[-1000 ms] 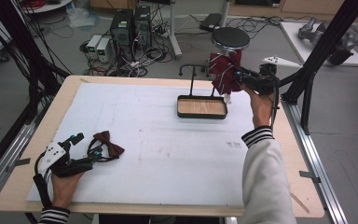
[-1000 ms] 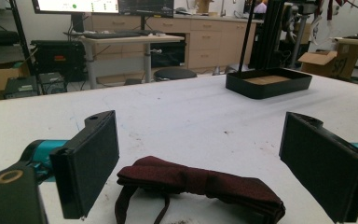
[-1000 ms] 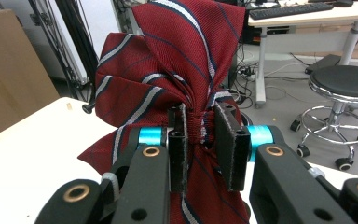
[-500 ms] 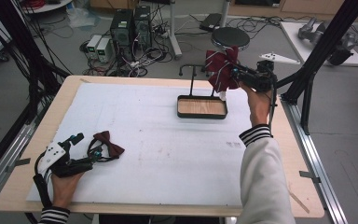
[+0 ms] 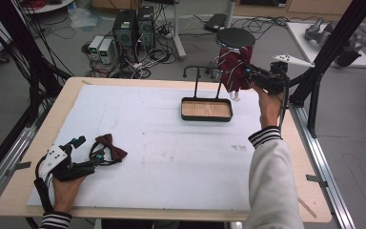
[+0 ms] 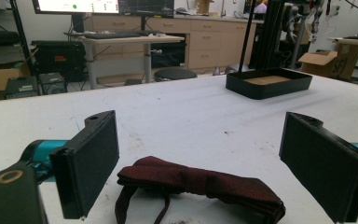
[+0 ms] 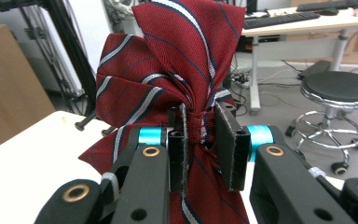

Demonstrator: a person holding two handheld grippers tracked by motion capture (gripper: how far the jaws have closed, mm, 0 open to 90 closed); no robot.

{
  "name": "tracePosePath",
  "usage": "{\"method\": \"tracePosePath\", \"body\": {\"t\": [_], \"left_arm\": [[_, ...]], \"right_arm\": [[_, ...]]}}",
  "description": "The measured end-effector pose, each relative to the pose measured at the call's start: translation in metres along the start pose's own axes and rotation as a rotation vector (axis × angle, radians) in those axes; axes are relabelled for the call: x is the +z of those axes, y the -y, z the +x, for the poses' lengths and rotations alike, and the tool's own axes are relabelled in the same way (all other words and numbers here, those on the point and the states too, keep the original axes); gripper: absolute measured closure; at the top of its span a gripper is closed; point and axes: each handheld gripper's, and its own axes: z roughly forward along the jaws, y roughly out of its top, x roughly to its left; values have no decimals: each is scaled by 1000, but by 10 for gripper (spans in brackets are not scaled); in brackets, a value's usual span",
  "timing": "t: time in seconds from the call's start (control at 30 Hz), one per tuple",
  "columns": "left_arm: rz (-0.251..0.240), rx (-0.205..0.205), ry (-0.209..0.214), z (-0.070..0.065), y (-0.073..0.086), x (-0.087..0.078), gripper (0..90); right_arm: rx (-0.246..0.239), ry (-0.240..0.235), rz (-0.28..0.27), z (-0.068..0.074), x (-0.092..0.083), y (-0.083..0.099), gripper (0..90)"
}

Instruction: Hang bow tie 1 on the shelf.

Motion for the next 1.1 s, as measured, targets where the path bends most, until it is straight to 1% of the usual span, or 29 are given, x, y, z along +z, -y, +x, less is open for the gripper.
{"method": "tracePosePath", "body": {"t": [0.1, 0.17, 0.2, 0.33, 0.43, 0.57, 0.6, 0.7, 0.9, 1.0, 1.1], "left_arm": [[1, 0, 1, 0, 0, 0, 123], [1, -1, 2, 0, 0, 0, 123], [1, -1, 2, 0, 0, 0, 122], [-1, -5, 1, 0, 0, 0, 123], [-1, -4, 1, 0, 0, 0, 122], [-2, -4, -1, 0, 0, 0, 122], [-3, -4, -1, 0, 0, 0, 123], [-2, -5, -1, 0, 0, 0, 122], [-2, -5, 0, 0, 0, 0, 122], [-1, -6, 1, 0, 0, 0, 123], [-1, -6, 1, 0, 0, 0, 122]], "right_arm": [[0, 23, 6, -5, 0, 1, 758], [3, 46, 11, -9, 1, 2, 758], [11, 50, 16, -10, 2, 3, 758], [16, 79, 25, -15, 4, 5, 758], [23, 97, 17, -19, 4, 6, 758], [26, 126, 36, -27, 4, 8, 758], [30, 132, 45, -29, 4, 9, 758], [46, 129, 43, -33, 4, 12, 757], [29, 153, 87, -35, 8, 15, 756], [7, 168, 119, -36, 10, 17, 756], [-5, 188, 138, -36, 12, 18, 756]]}}
